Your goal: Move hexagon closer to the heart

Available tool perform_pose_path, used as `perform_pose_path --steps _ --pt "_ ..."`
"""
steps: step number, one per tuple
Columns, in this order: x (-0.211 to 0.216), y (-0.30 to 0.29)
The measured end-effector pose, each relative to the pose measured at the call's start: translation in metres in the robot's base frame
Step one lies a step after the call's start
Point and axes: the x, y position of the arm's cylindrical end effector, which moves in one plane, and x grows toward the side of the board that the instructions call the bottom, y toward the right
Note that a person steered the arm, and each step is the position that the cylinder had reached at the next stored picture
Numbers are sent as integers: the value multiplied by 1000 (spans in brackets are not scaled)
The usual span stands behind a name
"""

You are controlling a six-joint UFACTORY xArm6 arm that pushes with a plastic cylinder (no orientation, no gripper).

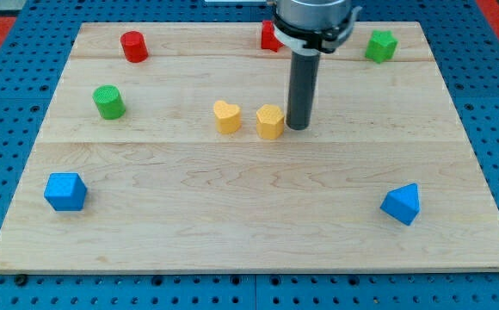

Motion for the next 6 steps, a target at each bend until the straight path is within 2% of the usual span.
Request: perform_pose_path --steps 1,3,4,5,6 --pt "22 -1" --pt "-5 -33" --pt "-5 -53" --pt "-4 28" --pt "-14 69"
